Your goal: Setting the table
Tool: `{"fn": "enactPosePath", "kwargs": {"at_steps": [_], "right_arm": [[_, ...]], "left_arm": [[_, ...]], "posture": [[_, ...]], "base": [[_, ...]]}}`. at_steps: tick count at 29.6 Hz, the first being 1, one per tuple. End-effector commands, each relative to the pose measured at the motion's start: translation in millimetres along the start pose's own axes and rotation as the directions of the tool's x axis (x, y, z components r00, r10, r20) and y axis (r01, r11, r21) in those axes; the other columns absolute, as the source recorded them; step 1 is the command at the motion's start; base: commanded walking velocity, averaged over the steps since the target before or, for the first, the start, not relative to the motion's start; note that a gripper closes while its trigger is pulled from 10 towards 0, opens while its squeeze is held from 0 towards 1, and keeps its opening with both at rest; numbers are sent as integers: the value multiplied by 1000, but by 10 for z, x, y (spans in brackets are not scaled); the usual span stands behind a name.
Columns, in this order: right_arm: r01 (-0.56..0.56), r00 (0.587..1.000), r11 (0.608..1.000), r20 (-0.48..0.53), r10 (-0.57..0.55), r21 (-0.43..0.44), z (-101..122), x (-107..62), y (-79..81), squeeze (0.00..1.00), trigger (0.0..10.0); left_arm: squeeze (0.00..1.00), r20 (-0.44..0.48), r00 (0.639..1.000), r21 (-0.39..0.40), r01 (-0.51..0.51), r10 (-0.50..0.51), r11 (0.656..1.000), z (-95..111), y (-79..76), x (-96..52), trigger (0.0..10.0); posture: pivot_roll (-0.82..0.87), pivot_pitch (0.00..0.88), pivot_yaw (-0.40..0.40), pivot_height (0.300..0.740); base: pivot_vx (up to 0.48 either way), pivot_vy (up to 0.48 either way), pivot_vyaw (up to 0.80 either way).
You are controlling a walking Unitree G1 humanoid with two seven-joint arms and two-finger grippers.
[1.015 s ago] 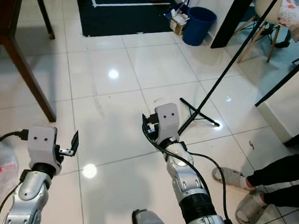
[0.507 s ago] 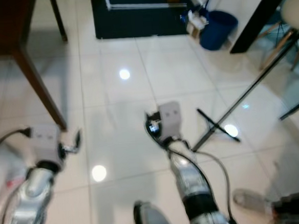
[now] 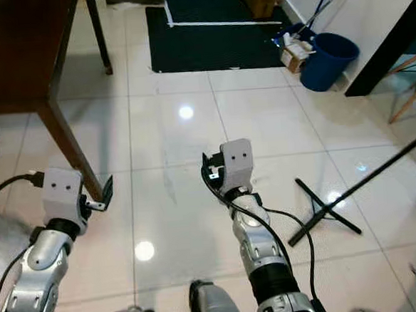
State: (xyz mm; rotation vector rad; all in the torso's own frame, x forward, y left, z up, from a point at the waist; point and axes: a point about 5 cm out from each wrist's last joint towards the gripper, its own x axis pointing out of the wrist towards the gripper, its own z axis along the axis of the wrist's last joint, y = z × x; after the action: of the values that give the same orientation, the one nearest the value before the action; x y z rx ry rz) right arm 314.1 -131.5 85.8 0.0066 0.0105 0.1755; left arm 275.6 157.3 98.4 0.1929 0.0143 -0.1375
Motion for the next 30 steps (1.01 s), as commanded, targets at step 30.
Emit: {"fn": "enactPosePath", "kwargs": {"at_steps": [30], "right_arm": [[37, 999, 999, -6, -37, 17, -45, -20, -40, 0, 10000]], "left_arm": [[0, -17, 999, 15, 28, -28, 999, -48, 9, 7, 10000]], "posture": [[-30, 41, 5, 740]], "base": [[480, 0, -659]]}}
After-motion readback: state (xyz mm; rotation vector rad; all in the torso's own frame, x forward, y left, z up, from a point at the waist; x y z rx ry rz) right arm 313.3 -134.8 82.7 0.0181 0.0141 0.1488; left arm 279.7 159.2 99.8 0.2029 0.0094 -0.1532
